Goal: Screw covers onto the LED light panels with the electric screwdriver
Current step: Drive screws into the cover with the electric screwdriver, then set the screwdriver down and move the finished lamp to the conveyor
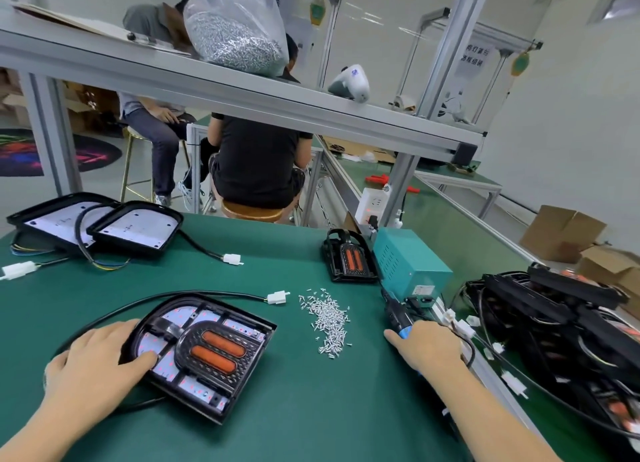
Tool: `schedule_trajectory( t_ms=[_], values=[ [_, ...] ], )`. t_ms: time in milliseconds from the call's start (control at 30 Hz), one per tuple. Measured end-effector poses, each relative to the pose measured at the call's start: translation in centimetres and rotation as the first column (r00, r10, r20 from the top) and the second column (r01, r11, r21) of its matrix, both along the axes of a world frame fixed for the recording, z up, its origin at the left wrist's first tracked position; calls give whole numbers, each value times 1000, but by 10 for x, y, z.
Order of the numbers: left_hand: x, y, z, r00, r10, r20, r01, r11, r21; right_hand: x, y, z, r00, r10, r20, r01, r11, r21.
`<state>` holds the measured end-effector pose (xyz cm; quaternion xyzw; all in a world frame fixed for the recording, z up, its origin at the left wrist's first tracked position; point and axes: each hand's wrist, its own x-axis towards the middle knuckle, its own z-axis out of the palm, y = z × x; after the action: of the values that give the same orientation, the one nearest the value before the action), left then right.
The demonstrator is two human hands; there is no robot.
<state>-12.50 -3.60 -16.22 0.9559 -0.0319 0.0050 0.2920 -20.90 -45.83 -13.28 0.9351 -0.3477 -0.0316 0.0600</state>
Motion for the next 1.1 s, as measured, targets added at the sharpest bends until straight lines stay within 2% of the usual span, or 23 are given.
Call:
schedule_trajectory(
  t_ms=[267, 500, 700, 800, 867, 933, 1000, 1100],
  values=[
    [-9, -5, 0, 994, 61, 94, -64, 997, 32, 3, 3, 3, 995, 13, -99, -24, 993, -117],
    [-17, -10, -5, 975, 88, 206, -108, 991, 85, 0, 1, 8, 993, 48, -112, -55, 996, -64],
    [-18, -11, -3, 971, 96, 218, -119, 989, 92, -4, 1, 17, 989, 54, -141, -66, 995, -81],
    [-20, -11, -2, 971, 99, 216, -120, 989, 86, -2, 12, 28, 994, 77, -79, -87, 987, -133],
    [-20, -12, -2, 972, 100, 213, -120, 989, 84, 6, 29, 38, 984, 178, 14, -174, 972, -156],
    [-20, -11, -3, 972, 96, 213, -116, 989, 88, 17, 54, 45, 939, 330, 97, -326, 944, -57],
    [-20, -11, -2, 973, 96, 208, -116, 990, 83, 26, 85, 50, 873, 452, 183, -475, 873, 110],
    [-22, -10, -1, 977, 95, 193, -111, 991, 75, 35, 128, 48, 797, 508, 328, -601, 724, 339]
  ],
)
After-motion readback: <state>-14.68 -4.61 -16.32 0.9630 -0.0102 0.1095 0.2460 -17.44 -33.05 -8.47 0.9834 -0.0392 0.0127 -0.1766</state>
